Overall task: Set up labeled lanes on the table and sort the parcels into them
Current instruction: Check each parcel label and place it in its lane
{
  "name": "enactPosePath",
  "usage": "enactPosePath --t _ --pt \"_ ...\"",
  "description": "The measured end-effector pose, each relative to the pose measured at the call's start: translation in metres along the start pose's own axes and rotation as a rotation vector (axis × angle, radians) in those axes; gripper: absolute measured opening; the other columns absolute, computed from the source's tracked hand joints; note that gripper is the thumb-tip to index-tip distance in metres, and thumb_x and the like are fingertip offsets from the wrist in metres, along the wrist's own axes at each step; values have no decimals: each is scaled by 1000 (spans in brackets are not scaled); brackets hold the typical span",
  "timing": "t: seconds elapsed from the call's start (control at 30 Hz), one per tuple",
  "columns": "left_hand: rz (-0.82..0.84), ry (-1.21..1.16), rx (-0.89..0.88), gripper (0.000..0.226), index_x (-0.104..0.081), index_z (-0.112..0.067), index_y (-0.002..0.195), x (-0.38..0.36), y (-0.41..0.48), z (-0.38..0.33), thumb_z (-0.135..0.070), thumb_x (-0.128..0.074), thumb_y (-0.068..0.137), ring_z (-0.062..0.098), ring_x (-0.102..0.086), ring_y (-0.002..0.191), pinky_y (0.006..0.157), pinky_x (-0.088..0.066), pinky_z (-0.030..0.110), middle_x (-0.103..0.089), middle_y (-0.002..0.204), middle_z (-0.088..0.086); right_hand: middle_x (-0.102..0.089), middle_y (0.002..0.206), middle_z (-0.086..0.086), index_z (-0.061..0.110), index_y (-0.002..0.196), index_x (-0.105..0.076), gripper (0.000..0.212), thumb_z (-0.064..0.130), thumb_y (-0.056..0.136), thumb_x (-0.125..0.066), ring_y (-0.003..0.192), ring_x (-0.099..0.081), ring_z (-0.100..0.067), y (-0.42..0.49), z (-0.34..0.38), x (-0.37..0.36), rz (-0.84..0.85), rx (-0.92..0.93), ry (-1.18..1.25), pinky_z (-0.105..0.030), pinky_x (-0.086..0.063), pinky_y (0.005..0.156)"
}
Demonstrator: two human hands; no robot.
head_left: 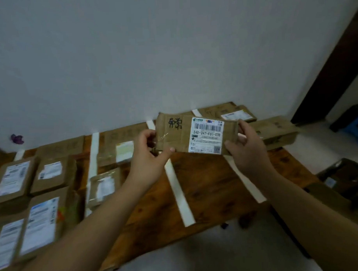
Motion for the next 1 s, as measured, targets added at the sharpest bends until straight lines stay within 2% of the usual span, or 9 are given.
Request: enactPosePath --t 0.07,0.17,0.27,0.4,0.5,0.6,0.73,0.83,1.0 --pt "56 -15 50 62 -37 -19 136 -58 -6 -6 -13 -69 83 4 -51 98 74 -42 9 -51 108 -9 -52 103 23 29 132 -36 57 -1 89 -58 92 -59 9 -1 -23 44 24 -7 -69 -3 -47 63" --pt "155 48 107 61 -38 -23 139 -136 -16 -13 -18 -67 85 12 -51 110 85 -44 23 -51 123 -3 -45 116 20 22 145 -30 67 4 89 -62 110 -48 -1 4 -65 110 -1 -73 -183 -9 -39 77" --pt "260 45 161 58 -39 -23 137 -198 -24 -16 -18 -66 86 4 -49 102 65 -43 10 -47 132 -4 -44 115 23 24 145 -31 63 12 91 -61 111 -43 -1 13 -102 156 -4 -139 -209 -10 -36 80" --pt "316 59 204 53 -43 -23 129 -251 -19 -6 -17 -69 83 13 -53 111 76 -50 19 -49 132 1 -45 139 5 27 145 -31 62 23 91 -62 125 -45 -14 32 -135 191 -24 -195 -263 -42 -42 104" --pt "359 48 270 45 -41 -29 116 -281 -12 9 -16 -69 83 16 -57 106 86 -54 36 -54 121 -3 -46 136 4 27 145 -31 61 24 92 -60 120 -47 -16 48 -152 203 -4 -250 -299 -43 -42 103" --pt "400 92 276 48 -42 -23 124 -306 -6 20 -18 -68 84 14 -55 107 86 -53 33 -51 114 -9 -44 135 5 29 145 -30 66 19 89 -63 125 -45 -21 65 -171 211 16 -301 -316 -48 -42 104" --pt "429 123 330 46 -43 -20 126 -335 -5 34 -20 -65 86 6 -55 96 68 -46 16 -52 117 -8 -44 137 5 26 144 -30 62 18 91 -60 125 -45 -15 88 -205 220 103 -322 -393 -31 -41 104" --pt "417 173 388 45 -44 -20 129 -350 -12 43 -22 -63 88 9 -55 101 70 -45 16 -54 125 -4 -51 112 18 25 136 -39 50 12 92 -59 94 -48 5 100 -226 222 203 -299 -430 -2 -39 78" --pt "328 170 469 51 -41 -20 138 -375 -25 52 -18 -60 91 17 -54 116 87 -50 27 -53 135 0 -51 130 12 40 139 -40 56 34 88 -61 118 -51 -8 119 -275 217 419 -273 -428 -25 -47 93"
Point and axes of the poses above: each hand's wrist, its own y-axis towards the middle knuckle, its own x-axis out of the back of the hand, z = x × y, the point moved 10 cm from there along y, towards the middle knuckle
